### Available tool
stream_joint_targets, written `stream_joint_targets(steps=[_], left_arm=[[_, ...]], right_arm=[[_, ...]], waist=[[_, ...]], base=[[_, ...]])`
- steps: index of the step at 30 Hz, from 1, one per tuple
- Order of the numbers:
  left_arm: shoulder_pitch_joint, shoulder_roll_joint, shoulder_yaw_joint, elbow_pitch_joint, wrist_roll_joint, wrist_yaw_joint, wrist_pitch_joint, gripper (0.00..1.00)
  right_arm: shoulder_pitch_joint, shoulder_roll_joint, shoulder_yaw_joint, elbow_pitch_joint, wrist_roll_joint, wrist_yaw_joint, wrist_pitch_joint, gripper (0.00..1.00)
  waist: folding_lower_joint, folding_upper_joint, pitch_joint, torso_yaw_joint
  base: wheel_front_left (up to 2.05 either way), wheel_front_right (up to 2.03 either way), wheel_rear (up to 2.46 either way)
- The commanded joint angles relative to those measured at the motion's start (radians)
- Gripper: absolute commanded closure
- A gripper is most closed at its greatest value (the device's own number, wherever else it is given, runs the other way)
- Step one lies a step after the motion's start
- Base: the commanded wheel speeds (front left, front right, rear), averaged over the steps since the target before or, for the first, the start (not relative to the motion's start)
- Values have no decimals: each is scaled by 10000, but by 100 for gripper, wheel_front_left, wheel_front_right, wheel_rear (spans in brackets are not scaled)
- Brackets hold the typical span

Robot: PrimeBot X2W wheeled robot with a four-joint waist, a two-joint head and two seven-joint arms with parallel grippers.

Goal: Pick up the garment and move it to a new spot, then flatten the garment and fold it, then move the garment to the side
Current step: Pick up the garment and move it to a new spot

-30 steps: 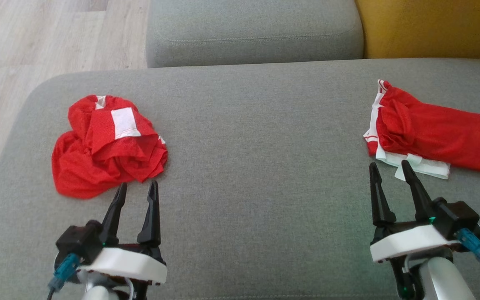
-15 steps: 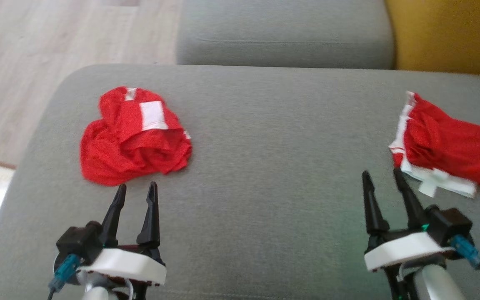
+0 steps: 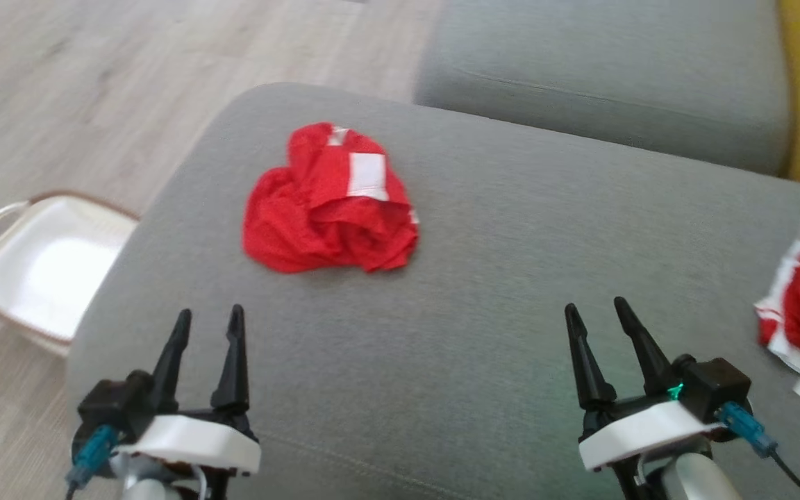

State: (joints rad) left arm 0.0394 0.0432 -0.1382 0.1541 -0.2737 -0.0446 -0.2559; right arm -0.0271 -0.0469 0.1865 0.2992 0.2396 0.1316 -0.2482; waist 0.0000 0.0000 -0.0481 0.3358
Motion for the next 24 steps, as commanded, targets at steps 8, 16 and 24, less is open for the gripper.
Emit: stream_joint_targets(steps=[8,16,24], left_arm=[[-321,70,689,-375,181,-116,-59,0],[-606,70,1187,-458,213,-201,-59,0],[-2453,565,1439,757,571,-672,-59,0]], right_arm=[[-366,-34,588,-149,179,-9,-135,0],[-689,-34,510,-101,-49,-9,-135,0],[-1367,-34,-468,-663,-1120,-9,-47,0]], waist=[[0,0,188,1187],[0,0,656,994],[0,0,2074,284]], base=[[0,0,0],[0,0,0],[0,0,0]])
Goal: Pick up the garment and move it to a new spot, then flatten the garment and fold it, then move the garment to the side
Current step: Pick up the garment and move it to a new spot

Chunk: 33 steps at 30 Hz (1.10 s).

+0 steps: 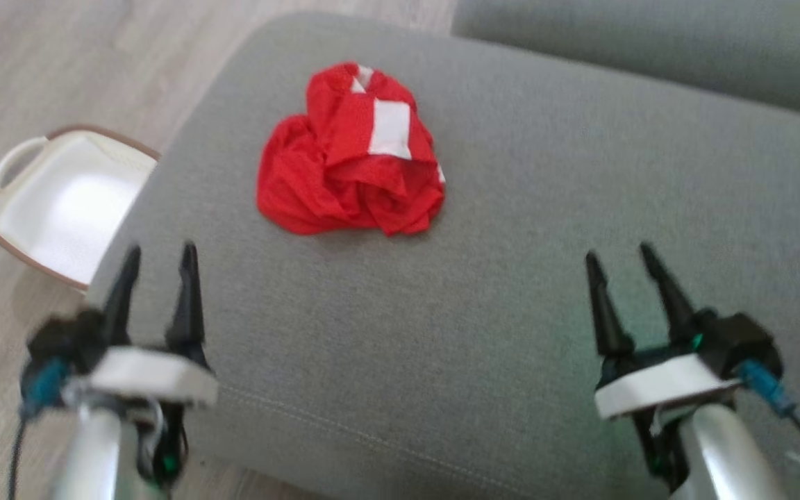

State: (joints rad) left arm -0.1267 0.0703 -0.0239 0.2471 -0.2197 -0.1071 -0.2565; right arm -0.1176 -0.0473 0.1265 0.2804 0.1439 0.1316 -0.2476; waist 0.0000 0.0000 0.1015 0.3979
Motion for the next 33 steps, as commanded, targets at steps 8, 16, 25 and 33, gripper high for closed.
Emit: stream_joint_targets(steps=[8,16,25,33], left_arm=[[-3676,1328,-385,2047,-430,-215,1077,0],[-6129,2509,-2801,4319,-2212,-233,3392,0],[-7364,3193,-4301,6045,-3905,-234,4628,0],[-7716,3579,-5163,6427,-4870,-235,4087,100]], right_arm=[[-743,-48,-928,-2245,-1181,-9,797,0],[-1001,-201,-1351,-4019,-1398,-9,1712,0],[-1015,-253,-1298,-4604,-1464,-9,1994,0],[-1017,-199,-1359,-4390,-1388,-9,1834,0]], waist=[[0,0,2002,-787],[0,0,3168,-1247],[0,0,3724,-1606],[0,0,3441,-1748]], base=[[0,0,0],[0,0,0],[0,0,0],[0,0,0]])
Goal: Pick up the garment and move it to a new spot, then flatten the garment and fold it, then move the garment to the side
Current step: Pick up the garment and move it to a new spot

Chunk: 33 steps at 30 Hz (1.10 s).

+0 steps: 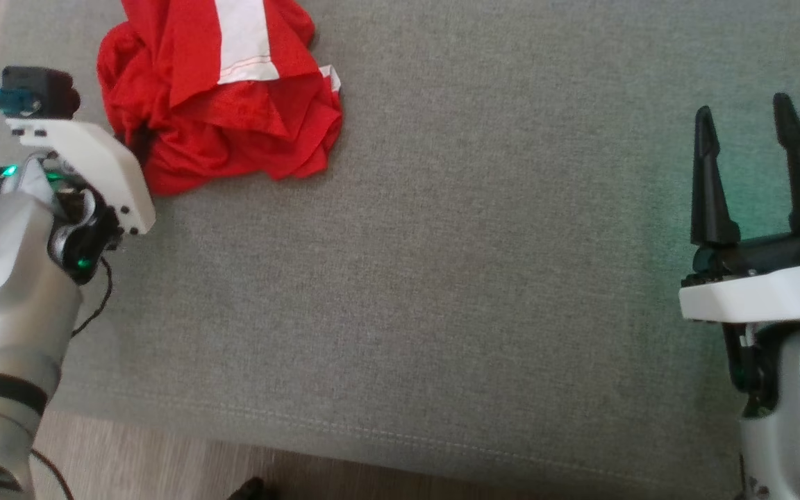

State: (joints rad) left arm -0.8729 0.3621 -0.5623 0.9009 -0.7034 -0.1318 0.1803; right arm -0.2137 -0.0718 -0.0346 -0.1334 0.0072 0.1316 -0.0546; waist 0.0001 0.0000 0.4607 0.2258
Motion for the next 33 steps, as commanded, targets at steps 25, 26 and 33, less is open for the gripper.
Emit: stream_joint_targets(steps=[25,26,33], left_arm=[[569,22,351,-5893,-311,1142,-3549,100],[720,-55,277,-6378,-346,1302,-3371,100],[1592,-731,-378,-9030,-585,2208,-2390,100]], right_arm=[[408,214,709,1802,1407,-9,-1428,0],[406,214,720,1862,1447,-9,-1468,0],[356,215,706,2143,1629,-9,-1677,0]], waist=[[-1,0,-3490,-1143],[-1,0,-3559,-1232],[-1,0,-3779,-1811]], base=[[0,0,0],[0,0,0],[0,0,0]])
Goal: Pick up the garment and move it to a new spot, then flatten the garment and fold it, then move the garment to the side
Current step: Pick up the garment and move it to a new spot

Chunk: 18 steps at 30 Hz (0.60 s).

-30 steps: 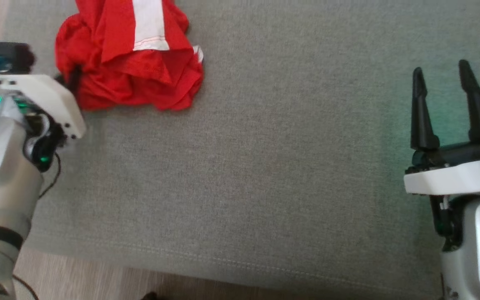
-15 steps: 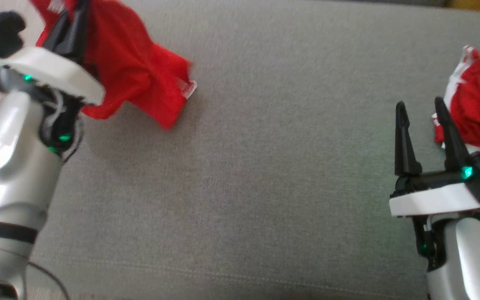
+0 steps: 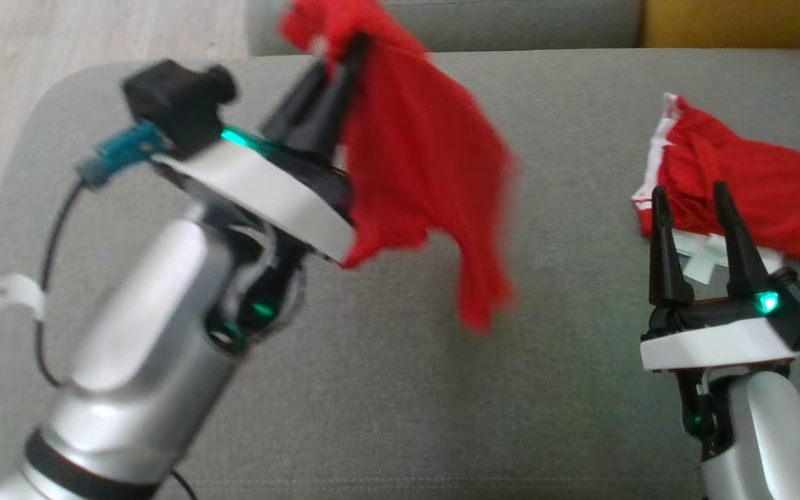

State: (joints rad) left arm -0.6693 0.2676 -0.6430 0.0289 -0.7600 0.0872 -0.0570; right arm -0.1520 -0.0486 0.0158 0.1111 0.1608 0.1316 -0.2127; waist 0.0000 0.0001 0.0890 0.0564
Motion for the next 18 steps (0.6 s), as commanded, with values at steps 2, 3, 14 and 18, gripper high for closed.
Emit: stream_joint_targets(steps=[2,3,14,18], left_arm=[[-318,-7,249,-764,0,242,95,100],[-260,-136,176,-944,-2,350,119,100],[-384,-279,-715,631,1136,812,31,100],[-833,-366,-850,2274,1386,689,-96,100]], right_arm=[[-285,-17,181,-260,129,-9,-136,0],[-300,-17,178,-245,144,-9,-153,0],[-749,-17,522,-132,277,-9,-288,0],[-1054,-17,634,-117,358,-9,-339,0]], waist=[[0,-1,-64,-256],[0,-1,-52,-324],[0,-1,687,-1206],[0,-1,1171,-1554]], base=[[0,0,0],[0,0,0],[0,0,0],[0,0,0]])
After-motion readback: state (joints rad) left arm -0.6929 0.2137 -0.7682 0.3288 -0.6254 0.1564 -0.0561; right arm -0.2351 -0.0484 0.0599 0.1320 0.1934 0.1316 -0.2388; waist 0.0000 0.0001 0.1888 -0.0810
